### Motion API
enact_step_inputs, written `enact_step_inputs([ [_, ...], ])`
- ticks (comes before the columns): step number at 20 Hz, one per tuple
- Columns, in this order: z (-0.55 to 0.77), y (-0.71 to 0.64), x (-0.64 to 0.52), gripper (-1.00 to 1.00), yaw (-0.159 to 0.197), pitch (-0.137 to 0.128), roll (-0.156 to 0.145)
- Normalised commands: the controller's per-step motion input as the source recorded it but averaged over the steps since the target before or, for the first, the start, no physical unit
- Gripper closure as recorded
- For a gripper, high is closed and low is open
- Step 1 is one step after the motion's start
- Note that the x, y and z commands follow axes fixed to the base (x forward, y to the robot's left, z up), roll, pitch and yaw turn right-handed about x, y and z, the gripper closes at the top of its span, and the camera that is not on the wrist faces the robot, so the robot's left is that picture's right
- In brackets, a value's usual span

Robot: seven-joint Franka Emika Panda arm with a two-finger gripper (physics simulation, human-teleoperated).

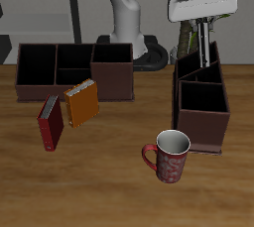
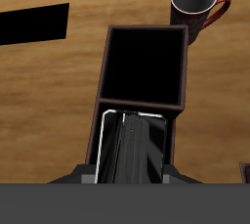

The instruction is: Place the striped book into the left desk caddy's back compartment

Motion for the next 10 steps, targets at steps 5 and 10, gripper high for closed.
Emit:
enact_step_inputs([
  [5, 0.06, 0.14, 0.06, 1.0, -0.007, -0.014, 0.015],
  [10, 0.03, 0.02, 0.07, 1.0, -0.008, -0.015, 0.002],
])
